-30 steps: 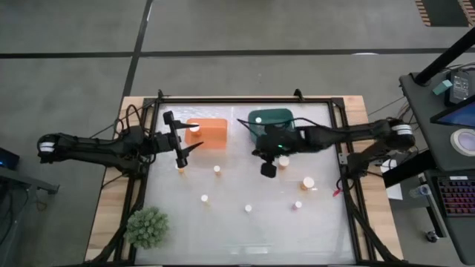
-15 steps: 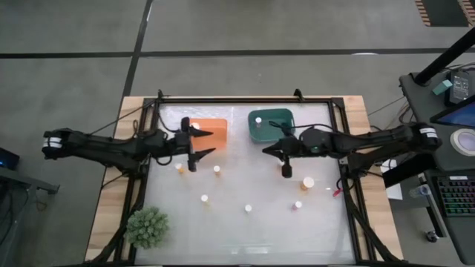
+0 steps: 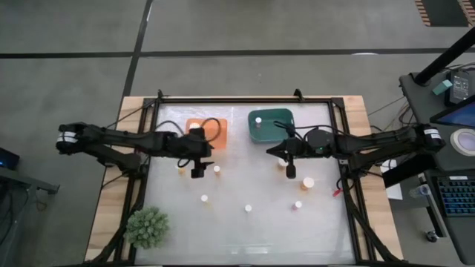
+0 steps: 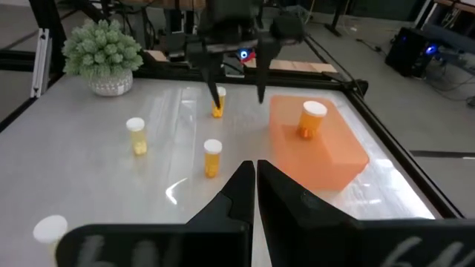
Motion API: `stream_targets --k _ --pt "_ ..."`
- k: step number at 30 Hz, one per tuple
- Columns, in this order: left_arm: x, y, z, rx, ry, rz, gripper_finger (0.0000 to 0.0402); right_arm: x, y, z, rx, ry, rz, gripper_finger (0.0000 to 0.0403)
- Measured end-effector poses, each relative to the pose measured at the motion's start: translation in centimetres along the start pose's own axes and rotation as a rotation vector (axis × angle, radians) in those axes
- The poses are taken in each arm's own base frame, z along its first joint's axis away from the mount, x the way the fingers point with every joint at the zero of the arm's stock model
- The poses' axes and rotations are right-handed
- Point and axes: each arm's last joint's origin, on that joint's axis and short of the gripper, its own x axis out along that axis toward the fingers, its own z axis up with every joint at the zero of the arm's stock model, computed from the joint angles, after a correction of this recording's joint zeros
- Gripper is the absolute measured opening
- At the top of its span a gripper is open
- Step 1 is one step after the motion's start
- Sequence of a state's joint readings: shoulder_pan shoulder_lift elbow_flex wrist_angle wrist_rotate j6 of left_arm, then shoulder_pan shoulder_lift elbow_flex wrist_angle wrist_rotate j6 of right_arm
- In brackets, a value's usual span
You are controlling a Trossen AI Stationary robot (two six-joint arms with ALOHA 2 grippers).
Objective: Pick and place medicine bottles into bin by pill shape (circle, oval)
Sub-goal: Put the right small orange pill bottle into the green bin
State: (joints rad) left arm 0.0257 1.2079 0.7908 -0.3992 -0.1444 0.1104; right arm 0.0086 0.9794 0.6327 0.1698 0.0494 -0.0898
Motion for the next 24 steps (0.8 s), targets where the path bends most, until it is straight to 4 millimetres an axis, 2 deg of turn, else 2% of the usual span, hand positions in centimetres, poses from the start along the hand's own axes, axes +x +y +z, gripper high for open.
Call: stream_targets --k 4,10,24 --pt "1.9 -0.5 -0.1 0.015 0.111 -0.072 0.0251 0.3 0.0 -0.2 0.000 0.013 0.001 0.0009" --pt "3.9 -0.9 -0.5 0.029 0.184 -0.105 0.0251 0.5 0.1 -0.4 -0.001 0.026 0.002 0.0009" --pt "6.5 -1.9 -0.6 0.047 0.170 -0.184 0.0251 0.5 0.1 -0.7 -0.002 0.047 0.004 0.0009"
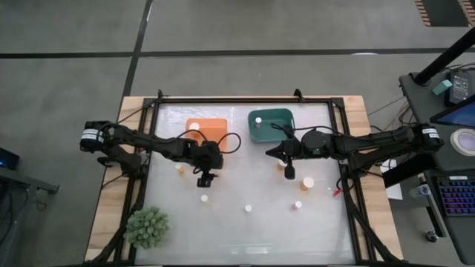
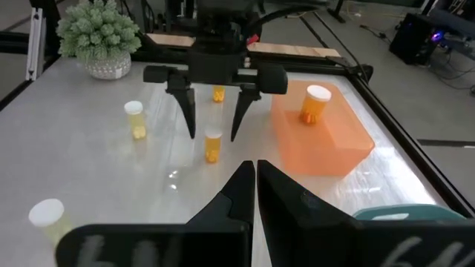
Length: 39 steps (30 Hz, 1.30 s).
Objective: Pick and place medicine bottles into bin by pill shape (circle, oval)
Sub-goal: Put the right small orange pill bottle into the green bin
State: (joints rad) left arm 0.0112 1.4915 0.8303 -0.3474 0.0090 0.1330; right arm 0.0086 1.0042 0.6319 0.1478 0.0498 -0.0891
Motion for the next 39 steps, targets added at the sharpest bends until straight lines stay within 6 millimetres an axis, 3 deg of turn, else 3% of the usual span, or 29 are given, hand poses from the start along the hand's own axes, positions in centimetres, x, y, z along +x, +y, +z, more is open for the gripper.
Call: stream_targets --k 5,19,27,39 --pt "-0.1 0.0 0.0 0.004 -0.003 0.003 0.0230 0.0 0.0 -0.2 -0.001 0.019 0.001 0.0009" --pt "-0.3 0.0 0.2 0.004 -0.012 0.008 0.0095 0.0 0.0 -0.3 -0.001 0.033 0.002 0.0009" --pt "-1.1 0.2 1.7 -0.023 -0.060 0.022 0.0097 -0.1 0.0 -0.6 -0.015 0.068 0.005 0.0009" --pt "-3.9 1.2 6.7 -0.012 -0.219 0.118 0.0099 -0.9 0.0 -1.0 -0.035 0.127 0.011 0.0009"
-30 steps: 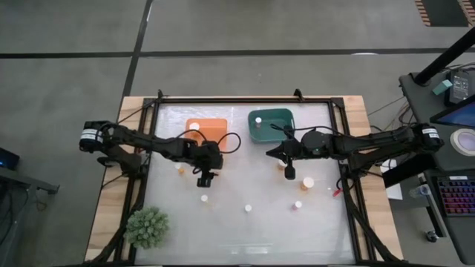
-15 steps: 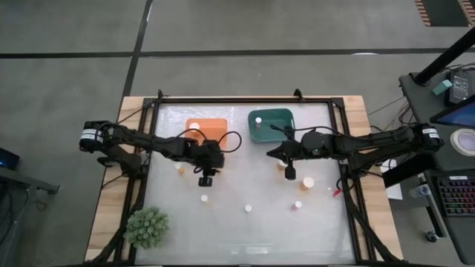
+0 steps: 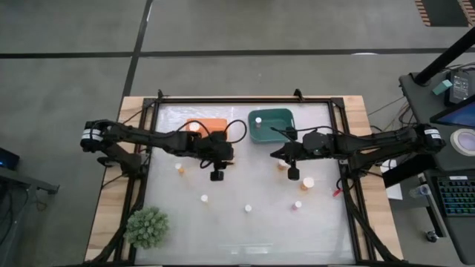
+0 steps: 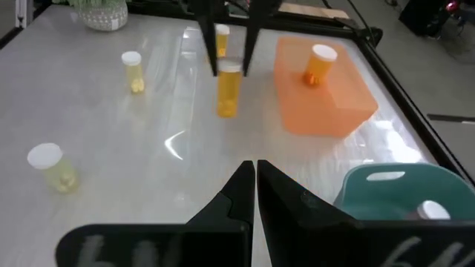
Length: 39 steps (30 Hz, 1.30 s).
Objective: Pick and place medicine bottles into bin by pill shape (circle, oval)
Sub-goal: Put the right small orange pill bottle into the green bin
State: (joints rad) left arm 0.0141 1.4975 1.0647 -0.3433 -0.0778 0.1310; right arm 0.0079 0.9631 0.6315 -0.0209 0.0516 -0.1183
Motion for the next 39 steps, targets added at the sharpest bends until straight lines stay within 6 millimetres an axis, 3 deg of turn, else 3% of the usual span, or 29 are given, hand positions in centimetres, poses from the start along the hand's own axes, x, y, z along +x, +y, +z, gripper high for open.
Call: stream_targets --k 8,14,24,33,39 --pt "1.2 1.9 2.8 0.033 -0.268 0.120 0.0099 -1.4 -0.1 0.3 -0.031 -0.022 -0.002 0.0009" --pt "4.0 3.8 3.3 -0.010 -0.408 0.191 0.0099 -2.8 -0.2 0.6 -0.035 -0.045 -0.006 0.0009" --pt "9.1 5.3 3.1 -0.029 -0.402 0.223 0.0099 -3.6 -0.3 0.7 -0.023 -0.056 -0.016 0.0009" --pt "9.3 6.4 4.1 -0.033 -0.444 0.252 0.0099 -1.4 -2.0 -1.1 0.023 0.135 -0.240 0.0016" --pt "9.1 6.5 4.3 -0.034 -0.457 0.253 0.0099 -0.6 -3.5 -1.9 0.052 0.193 -0.299 0.0085"
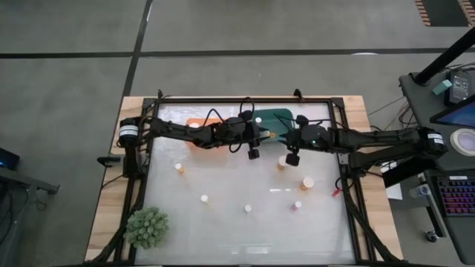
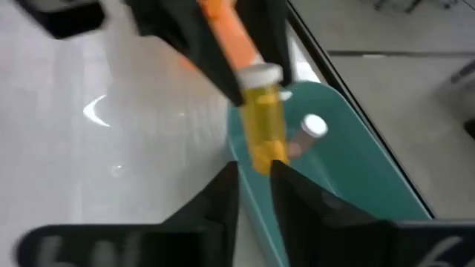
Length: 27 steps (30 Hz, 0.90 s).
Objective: Pick and place medicine bottles into bin by pill shape (circle, oval)
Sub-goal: Put the right small orange pill bottle into the green bin
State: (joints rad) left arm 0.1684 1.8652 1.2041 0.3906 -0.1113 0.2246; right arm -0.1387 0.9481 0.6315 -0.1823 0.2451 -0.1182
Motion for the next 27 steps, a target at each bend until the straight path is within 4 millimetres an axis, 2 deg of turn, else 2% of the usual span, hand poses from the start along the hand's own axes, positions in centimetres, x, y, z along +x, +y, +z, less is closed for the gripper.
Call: stream_targets --k 6,12,21,27 --pt "0.0 0.0 0.0 -0.003 0.002 -0.001 0.0099 0.9 -0.5 -0.2 -0.051 0.015 0.021 0.0169" --pt "0.0 -0.3 0.1 -0.006 -0.005 -0.007 0.0099 1.8 -0.8 0.1 -0.071 -0.022 0.011 0.0211" --pt "-0.1 -1.0 0.6 -0.004 -0.030 -0.021 0.0099 2.8 -1.0 0.0 -0.084 -0.017 -0.003 0.0211" --pt "-0.2 -1.0 0.6 -0.004 -0.033 -0.018 0.0099 2.8 -1.0 0.0 -0.083 -0.020 0.003 0.0165"
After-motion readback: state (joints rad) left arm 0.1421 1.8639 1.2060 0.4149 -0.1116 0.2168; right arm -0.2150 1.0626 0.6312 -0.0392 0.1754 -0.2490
